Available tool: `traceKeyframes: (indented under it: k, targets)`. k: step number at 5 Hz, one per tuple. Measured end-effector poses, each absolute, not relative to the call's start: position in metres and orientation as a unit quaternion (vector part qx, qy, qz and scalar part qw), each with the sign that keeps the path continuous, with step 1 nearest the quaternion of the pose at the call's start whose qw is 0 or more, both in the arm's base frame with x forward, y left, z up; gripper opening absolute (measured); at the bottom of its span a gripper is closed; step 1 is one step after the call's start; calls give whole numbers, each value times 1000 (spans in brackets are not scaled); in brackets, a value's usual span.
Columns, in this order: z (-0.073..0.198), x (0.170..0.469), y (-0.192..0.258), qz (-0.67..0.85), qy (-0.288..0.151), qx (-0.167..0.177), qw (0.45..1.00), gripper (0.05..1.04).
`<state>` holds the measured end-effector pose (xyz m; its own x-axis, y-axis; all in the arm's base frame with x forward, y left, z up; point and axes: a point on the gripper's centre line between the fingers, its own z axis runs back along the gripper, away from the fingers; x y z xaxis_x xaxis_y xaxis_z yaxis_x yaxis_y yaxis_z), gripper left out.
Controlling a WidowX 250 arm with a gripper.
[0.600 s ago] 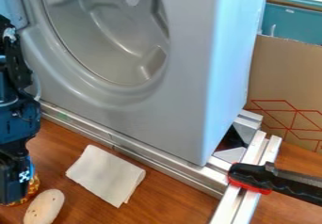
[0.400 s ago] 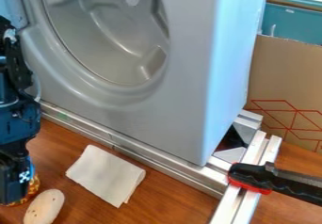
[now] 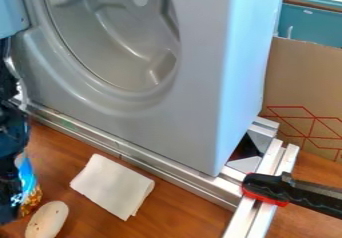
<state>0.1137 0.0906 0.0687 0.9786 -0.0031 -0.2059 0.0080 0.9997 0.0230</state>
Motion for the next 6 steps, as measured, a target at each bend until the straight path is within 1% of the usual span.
traceKeyframes:
  k: [1,2,3,4,6]
  targets:
    - [60,104,107,56,130,26,990,1001]
    - [44,109,134,95,159,28,982,1001]
    - [40,118,149,108,157,26,981,1001]
    - [38,132,155,100,144,13,985,1001]
    - [36,174,162,126,91,-29,987,1001]
